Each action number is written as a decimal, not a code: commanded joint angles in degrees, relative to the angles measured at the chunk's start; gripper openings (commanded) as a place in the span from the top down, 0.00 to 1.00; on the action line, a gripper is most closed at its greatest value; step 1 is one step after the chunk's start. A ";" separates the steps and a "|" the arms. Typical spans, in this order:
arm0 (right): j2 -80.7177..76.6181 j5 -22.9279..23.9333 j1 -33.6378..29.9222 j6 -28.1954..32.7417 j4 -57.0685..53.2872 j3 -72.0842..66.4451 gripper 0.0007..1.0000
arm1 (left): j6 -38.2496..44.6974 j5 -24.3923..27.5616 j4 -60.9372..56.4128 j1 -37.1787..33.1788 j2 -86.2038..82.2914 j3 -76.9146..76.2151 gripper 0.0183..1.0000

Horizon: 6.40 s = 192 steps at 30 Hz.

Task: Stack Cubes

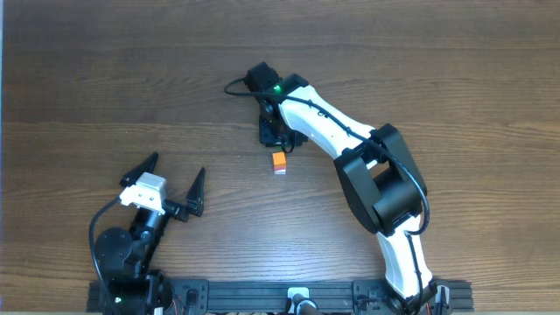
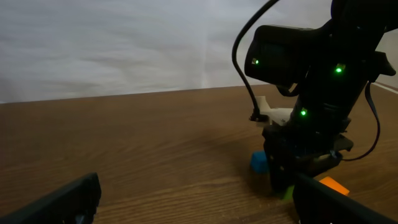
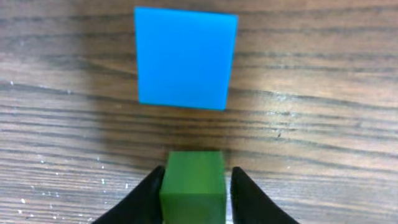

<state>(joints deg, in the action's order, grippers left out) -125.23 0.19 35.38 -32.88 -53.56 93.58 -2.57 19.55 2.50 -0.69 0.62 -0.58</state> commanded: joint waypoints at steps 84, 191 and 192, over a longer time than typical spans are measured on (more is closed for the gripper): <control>18.71 2.45 6.93 -6.08 -9.75 -5.75 0.99 | 0.68 0.55 0.09 0.33 -0.31 0.24 0.00; -9.03 2.86 -2.75 4.90 -9.38 17.90 0.22 | 0.68 0.55 0.09 0.33 -0.31 0.24 0.00; -9.20 2.86 -2.75 4.90 -9.14 17.90 0.22 | 0.68 0.55 0.09 0.33 -0.31 0.24 0.00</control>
<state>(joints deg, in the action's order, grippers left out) -132.86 3.18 32.67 -28.25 -63.00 110.56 -2.57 19.55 2.50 -0.69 0.62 -0.58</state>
